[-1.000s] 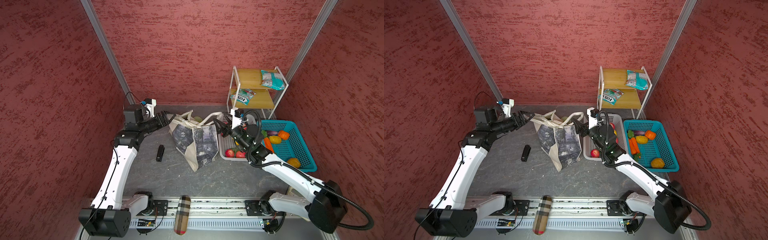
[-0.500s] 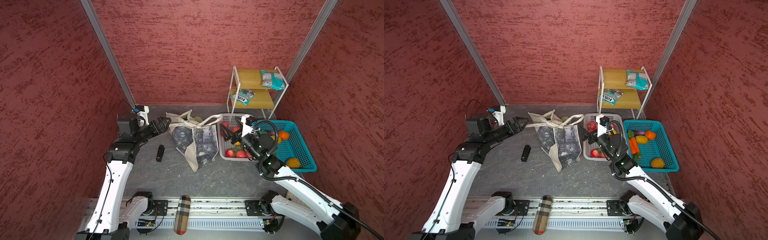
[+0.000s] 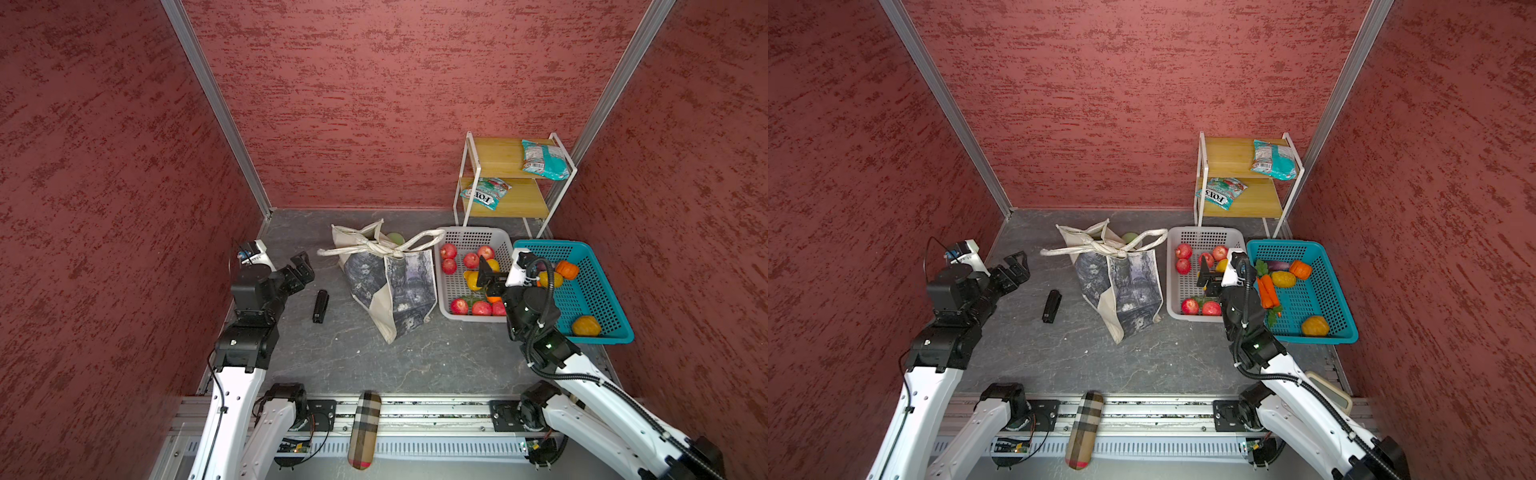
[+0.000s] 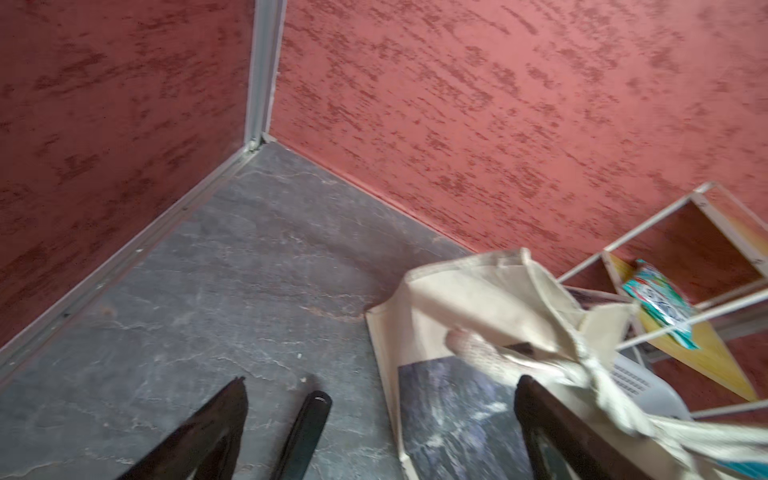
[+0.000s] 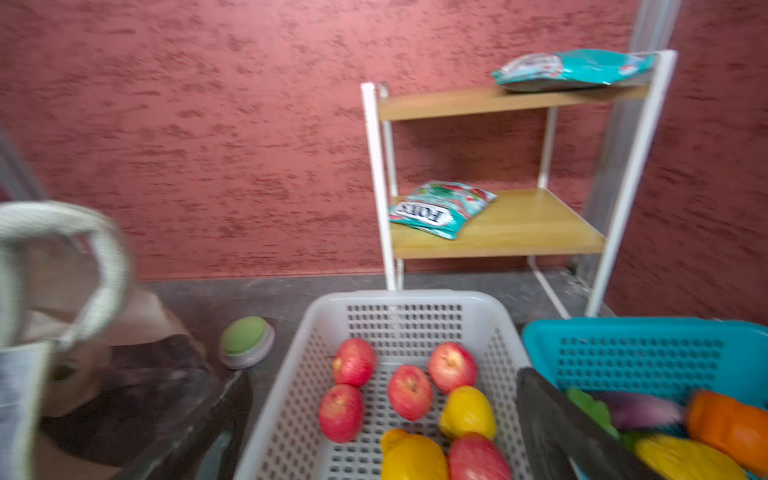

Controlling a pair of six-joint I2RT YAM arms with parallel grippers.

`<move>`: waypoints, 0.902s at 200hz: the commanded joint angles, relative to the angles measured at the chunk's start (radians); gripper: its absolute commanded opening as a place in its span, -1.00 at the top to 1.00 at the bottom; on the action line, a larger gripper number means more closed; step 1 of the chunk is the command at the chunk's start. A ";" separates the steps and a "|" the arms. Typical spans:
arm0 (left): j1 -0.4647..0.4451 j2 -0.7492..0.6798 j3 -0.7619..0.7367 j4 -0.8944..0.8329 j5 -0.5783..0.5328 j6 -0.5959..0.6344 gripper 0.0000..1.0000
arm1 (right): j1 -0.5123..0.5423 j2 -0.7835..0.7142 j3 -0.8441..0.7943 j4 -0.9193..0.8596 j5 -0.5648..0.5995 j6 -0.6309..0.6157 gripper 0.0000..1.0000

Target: Place the food into the grocery bag and tie it

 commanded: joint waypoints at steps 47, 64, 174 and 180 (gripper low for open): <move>-0.018 0.068 -0.235 0.388 -0.308 0.015 -0.99 | -0.167 0.003 -0.296 0.409 0.140 -0.072 -0.97; -0.085 0.093 -0.298 0.511 -0.407 0.066 -1.00 | -0.227 0.074 -0.325 0.492 0.095 -0.036 -0.97; -0.083 0.473 -0.494 1.112 -0.351 0.249 -0.99 | -0.444 0.736 -0.313 1.111 -0.165 -0.011 -0.97; -0.073 0.491 -0.498 1.146 -0.347 0.266 -0.99 | -0.445 0.728 -0.296 1.065 -0.183 -0.011 -0.97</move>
